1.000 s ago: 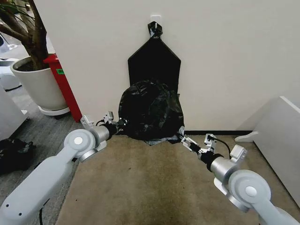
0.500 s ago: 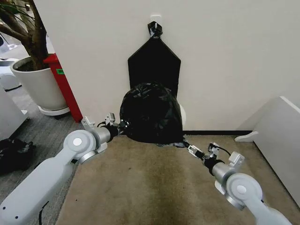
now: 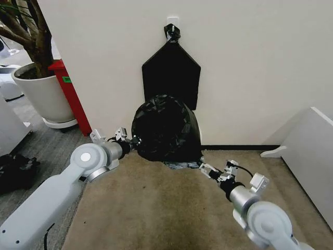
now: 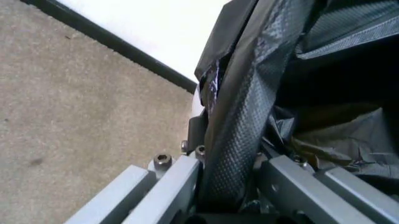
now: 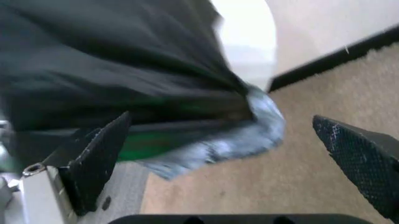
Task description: Place the garbage bag over the trash bin.
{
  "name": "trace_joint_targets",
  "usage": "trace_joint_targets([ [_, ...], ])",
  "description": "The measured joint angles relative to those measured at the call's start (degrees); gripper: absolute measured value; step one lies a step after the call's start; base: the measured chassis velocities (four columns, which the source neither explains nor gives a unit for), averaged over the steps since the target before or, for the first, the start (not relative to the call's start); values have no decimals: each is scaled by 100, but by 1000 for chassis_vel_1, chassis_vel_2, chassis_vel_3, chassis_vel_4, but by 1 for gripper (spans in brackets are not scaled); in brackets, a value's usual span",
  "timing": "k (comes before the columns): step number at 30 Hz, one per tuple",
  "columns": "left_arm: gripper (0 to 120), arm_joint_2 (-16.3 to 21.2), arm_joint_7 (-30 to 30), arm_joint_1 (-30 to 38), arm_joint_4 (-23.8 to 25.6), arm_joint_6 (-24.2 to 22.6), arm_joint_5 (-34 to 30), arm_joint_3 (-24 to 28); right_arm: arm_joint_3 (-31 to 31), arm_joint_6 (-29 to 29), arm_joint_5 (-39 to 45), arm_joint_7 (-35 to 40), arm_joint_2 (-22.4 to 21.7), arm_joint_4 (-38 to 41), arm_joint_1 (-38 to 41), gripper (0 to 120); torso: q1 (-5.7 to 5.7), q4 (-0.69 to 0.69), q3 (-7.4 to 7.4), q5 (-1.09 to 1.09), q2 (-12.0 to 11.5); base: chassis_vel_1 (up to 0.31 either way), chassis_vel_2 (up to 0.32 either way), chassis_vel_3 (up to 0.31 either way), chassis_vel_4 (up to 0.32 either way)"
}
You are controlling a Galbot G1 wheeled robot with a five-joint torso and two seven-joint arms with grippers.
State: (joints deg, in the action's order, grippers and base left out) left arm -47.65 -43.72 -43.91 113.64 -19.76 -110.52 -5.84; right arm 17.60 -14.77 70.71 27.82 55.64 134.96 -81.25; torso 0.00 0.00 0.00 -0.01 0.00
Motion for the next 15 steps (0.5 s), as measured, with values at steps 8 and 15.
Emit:
trace_joint_targets([
  [8, 0, 241, 1316, -417, -31, -69, 1629, 73, 1218, -51, 752, -63, -412, 463, -179, 100, 0, -1, 0, 1, 0, 0, 0, 0, 0],
  [15, 0, 521, 2846, -763, -131, 233, 3567, 186, 2296, -231, 1870, -1236, -1264, 60, -70, 100, 0, 0, 0, 1, 0, 0, 0, 0, 0],
])
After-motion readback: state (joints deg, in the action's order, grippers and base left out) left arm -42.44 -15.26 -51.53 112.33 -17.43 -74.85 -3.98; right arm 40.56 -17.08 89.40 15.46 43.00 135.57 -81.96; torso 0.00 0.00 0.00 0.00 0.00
